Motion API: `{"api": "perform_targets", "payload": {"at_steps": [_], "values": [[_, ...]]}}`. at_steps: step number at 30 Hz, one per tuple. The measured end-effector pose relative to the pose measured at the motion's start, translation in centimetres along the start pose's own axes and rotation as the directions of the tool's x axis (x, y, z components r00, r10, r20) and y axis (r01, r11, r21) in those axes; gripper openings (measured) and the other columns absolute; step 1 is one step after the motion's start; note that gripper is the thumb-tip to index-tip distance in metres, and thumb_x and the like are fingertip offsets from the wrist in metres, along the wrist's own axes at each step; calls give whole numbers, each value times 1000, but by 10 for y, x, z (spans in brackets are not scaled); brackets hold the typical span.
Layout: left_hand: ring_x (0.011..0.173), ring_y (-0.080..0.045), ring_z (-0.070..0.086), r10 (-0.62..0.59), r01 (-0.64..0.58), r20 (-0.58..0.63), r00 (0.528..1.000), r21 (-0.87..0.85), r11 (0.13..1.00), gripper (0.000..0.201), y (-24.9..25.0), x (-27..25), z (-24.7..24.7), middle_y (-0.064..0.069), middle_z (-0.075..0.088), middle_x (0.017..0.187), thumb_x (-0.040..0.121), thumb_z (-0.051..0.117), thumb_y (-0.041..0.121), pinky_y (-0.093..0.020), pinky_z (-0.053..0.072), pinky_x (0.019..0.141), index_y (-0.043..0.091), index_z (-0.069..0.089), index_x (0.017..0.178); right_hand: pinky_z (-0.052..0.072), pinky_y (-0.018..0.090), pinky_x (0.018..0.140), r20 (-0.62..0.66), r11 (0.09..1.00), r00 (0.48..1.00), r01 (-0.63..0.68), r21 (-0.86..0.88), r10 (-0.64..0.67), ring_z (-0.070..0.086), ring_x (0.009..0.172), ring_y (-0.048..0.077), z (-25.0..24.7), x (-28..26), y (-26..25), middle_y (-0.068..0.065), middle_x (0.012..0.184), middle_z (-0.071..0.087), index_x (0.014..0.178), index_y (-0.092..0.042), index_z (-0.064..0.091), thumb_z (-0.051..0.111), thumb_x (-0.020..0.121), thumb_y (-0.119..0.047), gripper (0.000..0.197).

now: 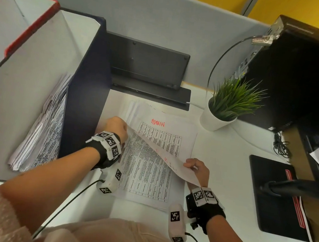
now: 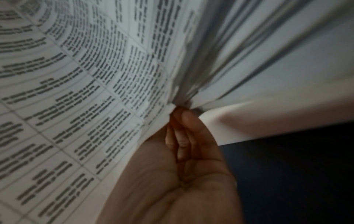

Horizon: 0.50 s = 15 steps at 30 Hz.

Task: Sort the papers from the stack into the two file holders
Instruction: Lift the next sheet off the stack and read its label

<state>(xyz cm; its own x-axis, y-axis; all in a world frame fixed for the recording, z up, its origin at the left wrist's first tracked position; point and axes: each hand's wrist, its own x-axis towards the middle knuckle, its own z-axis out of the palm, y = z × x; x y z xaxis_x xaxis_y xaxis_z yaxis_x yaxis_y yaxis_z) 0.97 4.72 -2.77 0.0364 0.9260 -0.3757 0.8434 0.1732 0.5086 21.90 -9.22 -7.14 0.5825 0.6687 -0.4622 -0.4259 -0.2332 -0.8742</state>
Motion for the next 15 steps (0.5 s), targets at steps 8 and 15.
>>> {"api": "perform_targets", "payload": {"at_steps": [8, 15], "values": [[94, -26, 60, 368, -399, -187, 911, -170, 901, 17, -3, -18, 1, -14, 65, 100, 88, 58, 2, -36, 51, 85, 2, 71, 99, 39, 11, 37, -38, 994, 997, -63, 87, 67, 47, 34, 12, 1, 5, -6, -2, 37, 48, 26, -12, 46, 36, 72, 19, 56], [91, -27, 65, 234, -261, -127, 964, -637, 725, 19, -5, -28, 3, -14, 69, 97, 94, 46, 2, -37, 55, 81, 3, 64, 95, 44, 18, 41, 84, 912, 966, 259, -318, -245, 49, 49, 13, -1, 5, -13, 4, 64, 55, 87, -9, 44, 73, 65, 17, 45]]}}
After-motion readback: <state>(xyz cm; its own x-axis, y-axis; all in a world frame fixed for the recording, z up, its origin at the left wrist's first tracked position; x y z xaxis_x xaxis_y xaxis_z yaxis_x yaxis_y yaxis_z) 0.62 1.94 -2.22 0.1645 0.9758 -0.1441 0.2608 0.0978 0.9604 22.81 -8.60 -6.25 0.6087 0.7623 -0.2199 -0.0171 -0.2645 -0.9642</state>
